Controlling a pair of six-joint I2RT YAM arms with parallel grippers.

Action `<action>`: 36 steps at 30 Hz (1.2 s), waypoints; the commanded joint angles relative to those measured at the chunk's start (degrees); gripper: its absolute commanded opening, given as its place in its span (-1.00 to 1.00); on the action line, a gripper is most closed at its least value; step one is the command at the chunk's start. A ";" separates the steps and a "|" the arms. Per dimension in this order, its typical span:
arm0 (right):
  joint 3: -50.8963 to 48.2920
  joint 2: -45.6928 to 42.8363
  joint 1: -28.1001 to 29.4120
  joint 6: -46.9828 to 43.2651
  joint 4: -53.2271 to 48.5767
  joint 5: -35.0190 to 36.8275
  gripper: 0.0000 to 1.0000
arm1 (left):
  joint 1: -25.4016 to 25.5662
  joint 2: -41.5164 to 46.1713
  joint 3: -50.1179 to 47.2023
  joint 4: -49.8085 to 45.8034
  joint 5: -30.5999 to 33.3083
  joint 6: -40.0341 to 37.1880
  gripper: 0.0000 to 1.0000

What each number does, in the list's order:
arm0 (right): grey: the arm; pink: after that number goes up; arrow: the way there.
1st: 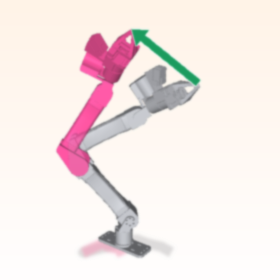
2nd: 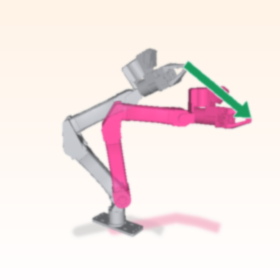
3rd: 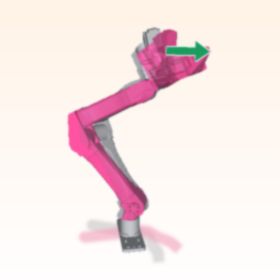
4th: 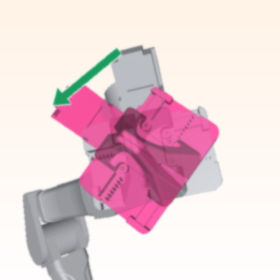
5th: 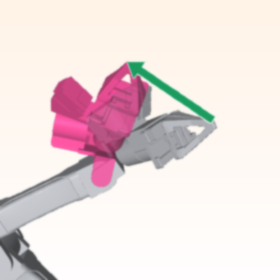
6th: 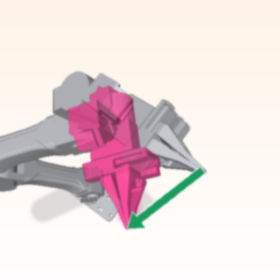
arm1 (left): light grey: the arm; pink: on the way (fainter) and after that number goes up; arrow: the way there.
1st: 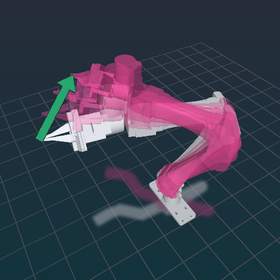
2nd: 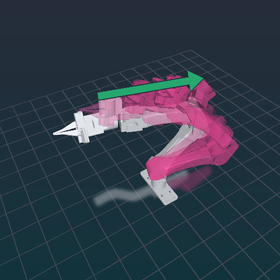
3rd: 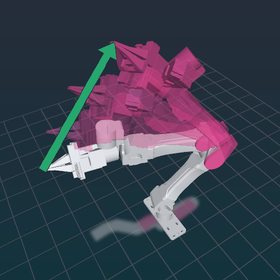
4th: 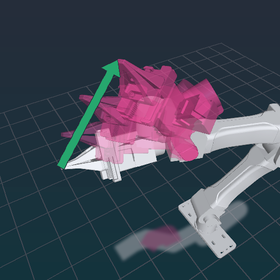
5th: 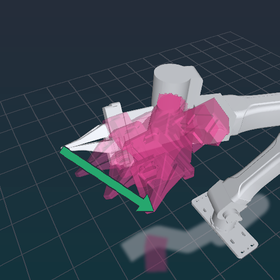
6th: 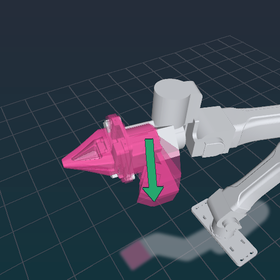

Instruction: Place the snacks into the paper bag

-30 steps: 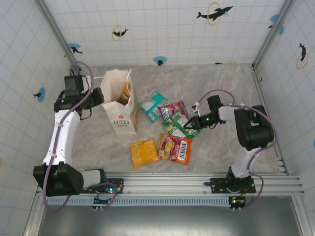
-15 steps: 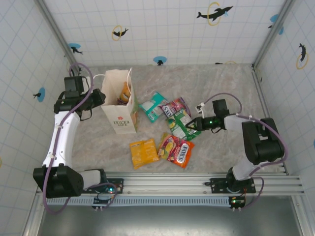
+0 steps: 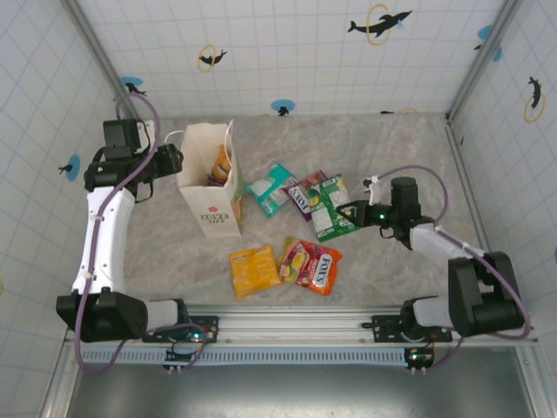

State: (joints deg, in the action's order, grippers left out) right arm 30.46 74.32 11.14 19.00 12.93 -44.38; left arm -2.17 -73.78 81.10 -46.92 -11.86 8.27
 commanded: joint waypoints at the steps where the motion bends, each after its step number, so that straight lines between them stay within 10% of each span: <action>1: -2.22 -4.70 -0.17 3.59 9.42 3.11 -0.83 | 0.43 1.93 2.59 -3.71 1.22 -7.57 0.26; 17: -3.96 -14.34 0.08 1.65 11.63 5.90 -0.85 | 4.83 6.48 2.65 -14.08 -28.34 -38.04 0.28; 36: -5.76 -15.27 0.37 0.88 12.76 5.26 -0.83 | 6.84 6.01 -5.92 -11.99 -24.49 -64.71 0.27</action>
State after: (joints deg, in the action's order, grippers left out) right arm 25.15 60.07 11.25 20.84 21.17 -38.63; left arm 4.25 -67.16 76.25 -60.62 -36.21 -51.11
